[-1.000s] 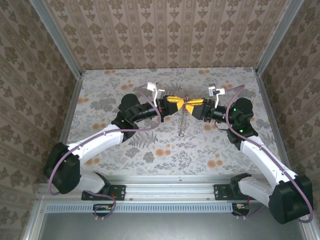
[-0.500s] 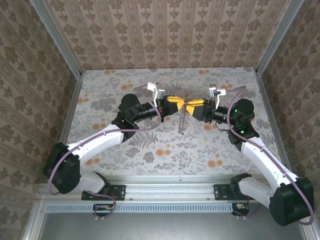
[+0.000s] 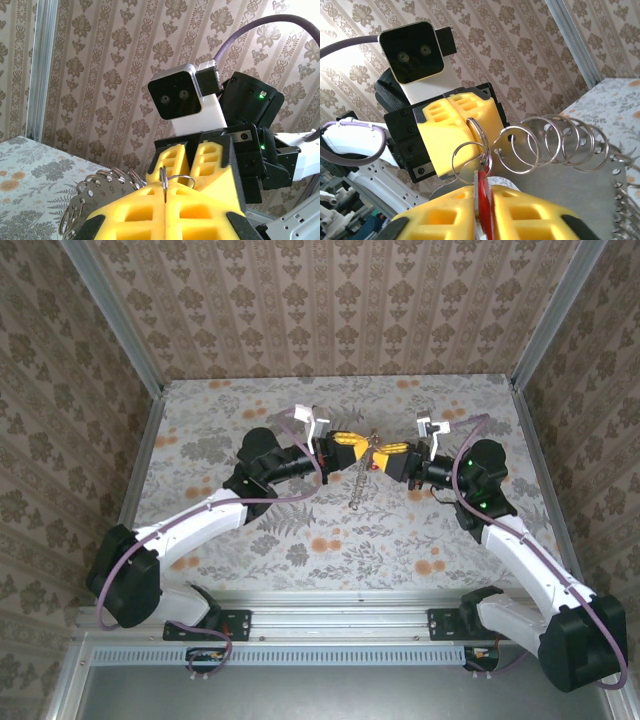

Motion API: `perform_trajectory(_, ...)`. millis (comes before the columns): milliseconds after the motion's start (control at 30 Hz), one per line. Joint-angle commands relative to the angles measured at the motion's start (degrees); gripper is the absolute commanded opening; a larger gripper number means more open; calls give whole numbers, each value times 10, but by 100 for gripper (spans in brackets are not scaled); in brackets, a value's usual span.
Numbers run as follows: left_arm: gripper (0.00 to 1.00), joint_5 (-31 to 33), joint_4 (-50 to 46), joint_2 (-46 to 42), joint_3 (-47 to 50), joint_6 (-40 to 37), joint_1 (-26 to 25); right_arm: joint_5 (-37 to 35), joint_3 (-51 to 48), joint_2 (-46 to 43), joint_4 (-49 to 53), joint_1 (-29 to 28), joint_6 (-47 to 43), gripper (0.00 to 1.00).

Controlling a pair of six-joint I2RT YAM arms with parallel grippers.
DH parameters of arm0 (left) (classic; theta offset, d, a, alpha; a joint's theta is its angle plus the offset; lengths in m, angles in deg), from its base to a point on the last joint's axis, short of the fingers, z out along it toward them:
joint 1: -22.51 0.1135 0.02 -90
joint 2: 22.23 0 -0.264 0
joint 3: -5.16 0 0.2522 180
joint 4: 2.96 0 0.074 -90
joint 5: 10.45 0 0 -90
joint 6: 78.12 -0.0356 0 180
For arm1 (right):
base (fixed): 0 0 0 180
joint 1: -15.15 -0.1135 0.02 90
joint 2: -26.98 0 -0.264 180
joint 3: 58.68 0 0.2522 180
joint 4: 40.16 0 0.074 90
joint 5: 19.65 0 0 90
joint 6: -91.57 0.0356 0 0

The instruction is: Put the keys on the keyring

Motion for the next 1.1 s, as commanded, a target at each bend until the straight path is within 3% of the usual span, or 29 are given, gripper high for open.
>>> perform_trajectory(0, 0, 1, 30, -7, -28, -2, -1, 14, -5, -11, -3, -3, -6, 10)
perform_trajectory(100, 0, 2, 31, -7, -28, -1, -1, 16, -3, -13, 4, -3, -10, 0)
perform_trajectory(1067, 0, 3, 33, -10, -25, -3, -3, 15, 29, 3, 86, -33, -61, 0)
